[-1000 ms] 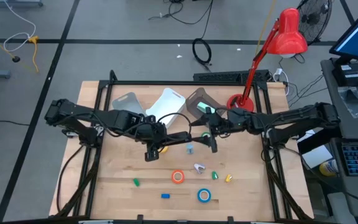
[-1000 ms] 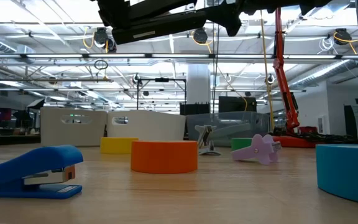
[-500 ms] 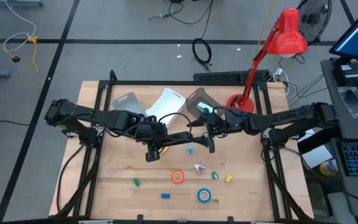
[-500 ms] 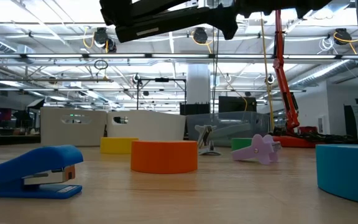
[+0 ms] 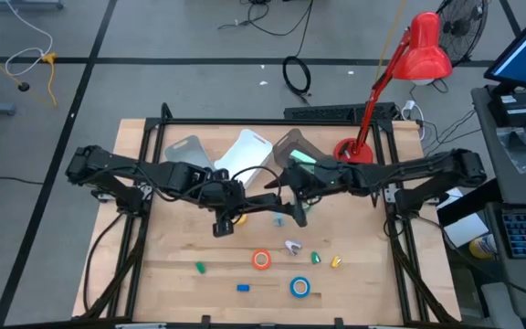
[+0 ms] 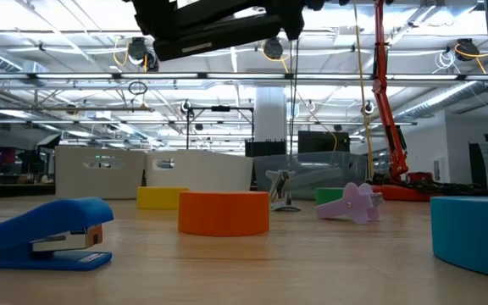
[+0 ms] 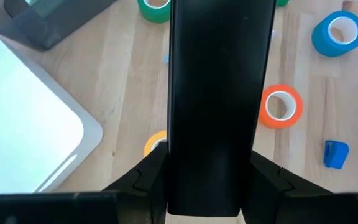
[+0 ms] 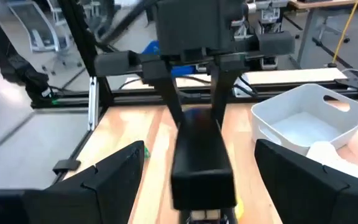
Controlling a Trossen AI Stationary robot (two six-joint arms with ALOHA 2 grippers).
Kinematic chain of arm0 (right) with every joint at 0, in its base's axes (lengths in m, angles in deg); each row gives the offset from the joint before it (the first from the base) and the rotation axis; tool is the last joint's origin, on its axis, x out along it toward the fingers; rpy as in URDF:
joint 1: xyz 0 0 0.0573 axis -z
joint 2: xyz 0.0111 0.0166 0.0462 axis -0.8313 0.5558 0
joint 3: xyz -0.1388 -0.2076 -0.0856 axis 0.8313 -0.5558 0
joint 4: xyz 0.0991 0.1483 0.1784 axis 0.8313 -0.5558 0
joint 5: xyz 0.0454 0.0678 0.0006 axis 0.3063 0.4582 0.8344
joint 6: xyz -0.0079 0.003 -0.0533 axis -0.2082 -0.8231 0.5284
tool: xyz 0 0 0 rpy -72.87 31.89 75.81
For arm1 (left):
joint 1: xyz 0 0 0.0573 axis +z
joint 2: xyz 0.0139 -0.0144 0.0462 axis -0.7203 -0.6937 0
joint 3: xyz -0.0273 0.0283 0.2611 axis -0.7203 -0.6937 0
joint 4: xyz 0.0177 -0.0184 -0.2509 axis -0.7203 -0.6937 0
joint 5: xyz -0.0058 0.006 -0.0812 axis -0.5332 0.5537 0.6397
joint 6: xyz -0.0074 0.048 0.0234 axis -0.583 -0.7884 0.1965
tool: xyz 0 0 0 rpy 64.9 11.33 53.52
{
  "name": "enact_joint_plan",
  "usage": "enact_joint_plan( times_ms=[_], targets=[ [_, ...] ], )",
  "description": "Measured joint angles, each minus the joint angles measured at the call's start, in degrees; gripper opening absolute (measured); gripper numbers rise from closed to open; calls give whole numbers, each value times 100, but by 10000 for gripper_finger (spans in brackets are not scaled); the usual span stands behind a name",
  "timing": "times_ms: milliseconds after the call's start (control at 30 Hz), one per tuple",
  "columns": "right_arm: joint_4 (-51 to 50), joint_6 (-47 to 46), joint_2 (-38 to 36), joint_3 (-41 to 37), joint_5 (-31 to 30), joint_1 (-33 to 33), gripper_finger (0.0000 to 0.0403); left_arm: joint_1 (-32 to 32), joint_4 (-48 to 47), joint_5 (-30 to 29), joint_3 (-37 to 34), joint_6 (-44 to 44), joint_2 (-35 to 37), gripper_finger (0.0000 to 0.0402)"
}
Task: Pick and place Stapler, Stapler remover, tape
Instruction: Put the big black stapler into the black bin
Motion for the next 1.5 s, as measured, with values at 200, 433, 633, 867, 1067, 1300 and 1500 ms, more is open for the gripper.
enact_joint_plan(
  times_ms=[200, 433, 633, 867, 1067, 1300, 1500],
  targets=[
    [-810, 241, 245, 554, -287, -6, 302, 0, -92, -96, 0, -4, 0, 143],
    [-1426, 373, 595, 994, -286, -10, 302, 0, -105, -175, 0, -9, 0, 143],
    [-1628, 501, 610, 1213, -306, -10, 302, 0, -130, -180, 0, -22, 0, 143],
    [-1724, 501, 611, 1211, -308, -10, 302, 0, -115, -180, 0, -24, 0, 143],
    [-1776, 480, 612, 1217, -308, 9, 302, -2, -99, -180, 0, -22, 0, 143],
    [-2603, 605, 702, 1718, -556, 16, 302, -2, -116, -178, 0, -11, -129, 143],
    [-3091, 550, 695, 1897, -590, 12, 302, 0, -100, -118, -7, -36, -345, 143]
  ],
)
